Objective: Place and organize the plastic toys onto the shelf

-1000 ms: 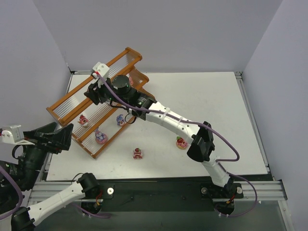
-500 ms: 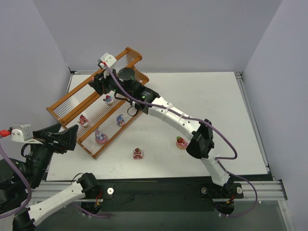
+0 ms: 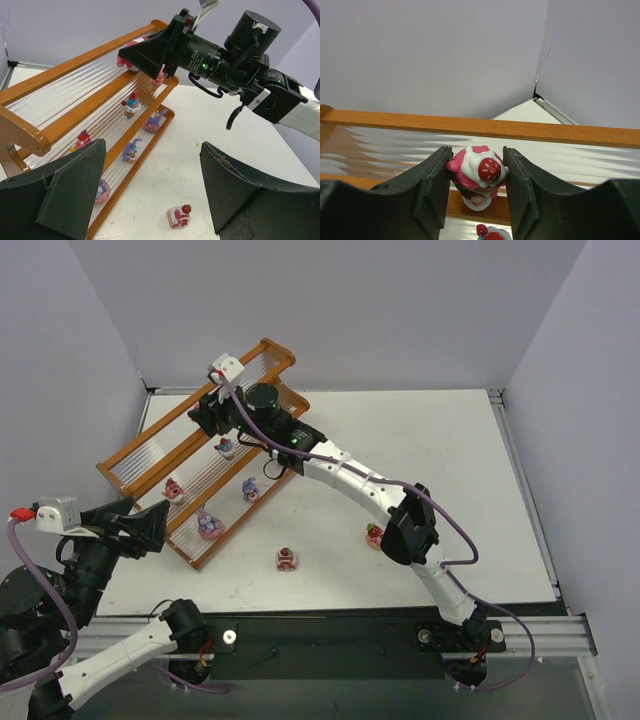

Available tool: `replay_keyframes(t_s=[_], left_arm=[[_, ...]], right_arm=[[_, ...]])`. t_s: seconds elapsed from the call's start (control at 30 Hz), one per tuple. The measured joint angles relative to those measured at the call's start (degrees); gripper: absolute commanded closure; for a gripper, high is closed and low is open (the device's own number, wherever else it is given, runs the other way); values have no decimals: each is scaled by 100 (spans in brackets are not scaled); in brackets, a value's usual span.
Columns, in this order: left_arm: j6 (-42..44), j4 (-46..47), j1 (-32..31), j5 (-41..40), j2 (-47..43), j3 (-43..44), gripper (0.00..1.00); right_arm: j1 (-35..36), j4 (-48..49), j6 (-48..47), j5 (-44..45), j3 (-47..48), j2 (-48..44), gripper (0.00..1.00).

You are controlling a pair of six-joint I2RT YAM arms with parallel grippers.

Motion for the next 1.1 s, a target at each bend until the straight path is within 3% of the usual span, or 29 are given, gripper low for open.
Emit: replay_keyframes(t_s=[0.1,0.2,0.33,0.87,1.1], left_arm=[[0,11,0,-2,0,-9,14],[0,13,0,-4,0,-11,14],[0,13,0,-17,-15,-39,14],[-15,28,0,-22,-39,-70,14],[-15,57,0,-22,-57,-74,14]], right_arm=[[-11,0,20,-4,0,2,98],[-15,2,28,0,0,2,87],[-15,7,55,46,0,2,81],[-15,92,57,354,0,42,73],[-15,118,55,413,0,55,59]])
